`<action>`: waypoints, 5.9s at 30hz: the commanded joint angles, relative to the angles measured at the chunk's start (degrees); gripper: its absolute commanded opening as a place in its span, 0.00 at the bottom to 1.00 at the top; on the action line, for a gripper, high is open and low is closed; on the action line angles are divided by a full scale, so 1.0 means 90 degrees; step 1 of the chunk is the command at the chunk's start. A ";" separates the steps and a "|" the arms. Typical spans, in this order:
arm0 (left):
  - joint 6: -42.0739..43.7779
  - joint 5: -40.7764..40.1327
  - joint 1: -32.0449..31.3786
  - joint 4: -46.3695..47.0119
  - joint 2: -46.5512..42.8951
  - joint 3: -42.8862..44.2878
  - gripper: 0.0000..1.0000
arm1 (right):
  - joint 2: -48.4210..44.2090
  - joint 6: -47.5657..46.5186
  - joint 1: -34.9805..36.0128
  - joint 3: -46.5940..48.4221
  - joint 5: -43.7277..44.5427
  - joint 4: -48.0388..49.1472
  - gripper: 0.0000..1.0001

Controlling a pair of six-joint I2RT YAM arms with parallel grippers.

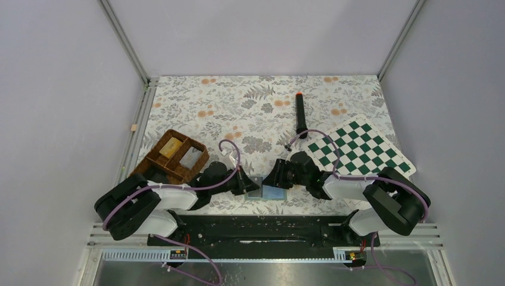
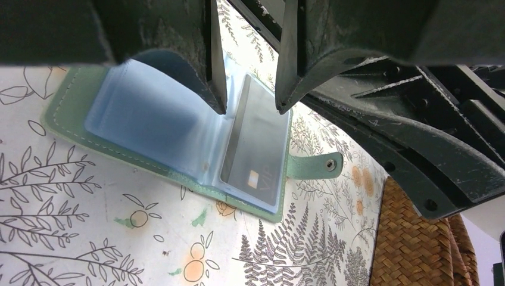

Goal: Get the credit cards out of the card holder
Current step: Remove the credit card from the card holder.

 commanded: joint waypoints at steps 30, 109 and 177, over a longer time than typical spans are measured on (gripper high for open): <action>0.0156 -0.1124 0.0426 -0.1942 -0.0842 0.0090 0.29 | 0.1983 -0.0096 -0.0137 0.0341 -0.0193 0.0639 0.06; 0.0222 -0.0050 0.0028 -0.0366 -0.0139 0.0544 0.36 | 0.0675 0.0095 -0.0228 -0.0167 -0.0257 0.0821 0.50; 0.0092 -0.0753 -0.0536 -0.1502 0.0729 0.1724 0.34 | -0.1370 -0.1389 -0.0410 0.0004 0.1119 -0.2255 0.65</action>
